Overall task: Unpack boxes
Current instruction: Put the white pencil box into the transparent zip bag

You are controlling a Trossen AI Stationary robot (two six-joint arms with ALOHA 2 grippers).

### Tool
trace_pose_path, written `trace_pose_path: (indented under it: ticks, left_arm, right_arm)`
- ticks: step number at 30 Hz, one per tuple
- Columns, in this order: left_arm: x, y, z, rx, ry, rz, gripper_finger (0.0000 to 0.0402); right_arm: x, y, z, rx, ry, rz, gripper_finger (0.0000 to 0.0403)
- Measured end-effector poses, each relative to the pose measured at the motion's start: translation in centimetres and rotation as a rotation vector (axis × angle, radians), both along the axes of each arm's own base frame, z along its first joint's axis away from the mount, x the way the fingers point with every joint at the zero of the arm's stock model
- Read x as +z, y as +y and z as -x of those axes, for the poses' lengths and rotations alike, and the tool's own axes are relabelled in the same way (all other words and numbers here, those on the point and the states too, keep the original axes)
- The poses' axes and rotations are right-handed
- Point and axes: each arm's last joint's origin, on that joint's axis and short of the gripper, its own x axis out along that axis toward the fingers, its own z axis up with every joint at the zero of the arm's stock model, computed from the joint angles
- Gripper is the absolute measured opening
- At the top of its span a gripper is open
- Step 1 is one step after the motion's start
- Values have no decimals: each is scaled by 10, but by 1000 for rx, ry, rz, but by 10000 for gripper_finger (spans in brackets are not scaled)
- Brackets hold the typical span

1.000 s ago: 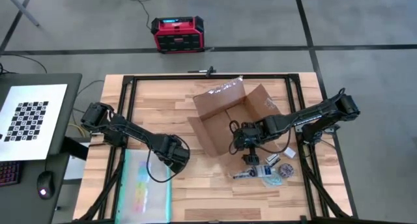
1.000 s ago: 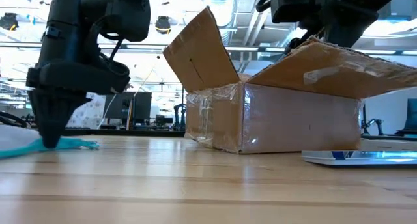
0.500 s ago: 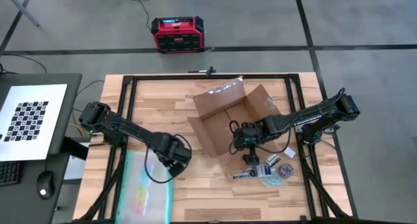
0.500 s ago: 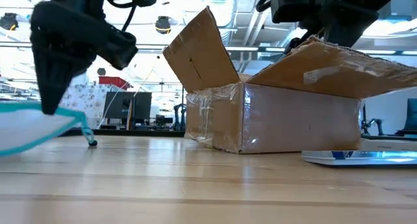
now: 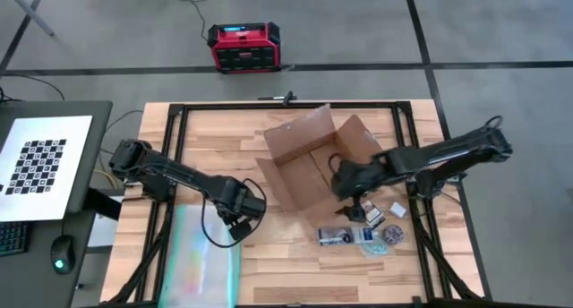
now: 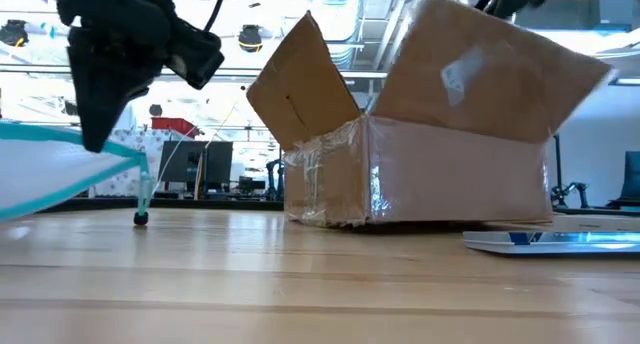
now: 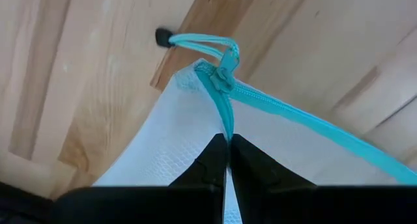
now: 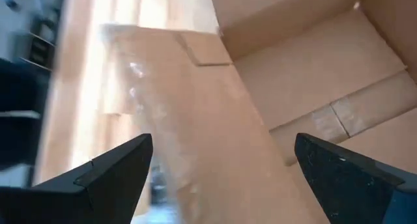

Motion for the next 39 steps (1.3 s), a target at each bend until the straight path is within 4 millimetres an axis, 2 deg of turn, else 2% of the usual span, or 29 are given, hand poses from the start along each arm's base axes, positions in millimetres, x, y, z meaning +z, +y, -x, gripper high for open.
trace_pose_path:
  ticks: [5, 9, 12, 18, 23, 30, 34, 39]
  left_arm:
    - [0, 4, -4, -10, -30, 9, 0]
    - [0, 5, -5, -13, -32, 10, 0]
    - [0, 5, -5, -11, -32, 10, 0]
    - [0, 5, -5, 1, -33, 8, 0]
    - [0, 5, -5, -1, -40, 10, 0]
    - [0, 5, -5, -9, -41, 11, 0]
    - [0, 5, -5, -12, -41, 11, 0]
    - [0, 4, -8, -7, -61, 34, 0]
  right_arm:
    - [31, -1, 43, -53, -51, -106, 368]
    - [39, 12, 76, -72, -23, -218, 368]
    - [25, 33, 89, -46, 43, -260, 368]
    - [-29, 75, 101, -61, 152, -156, 368]
    - [-68, 85, 91, -102, 159, 0, 368]
    - [-116, 101, 60, -8, 157, 85, 368]
    - [-135, 100, 41, -3, 160, 122, 368]
    - [-160, 94, 29, -32, 253, 141, 368]
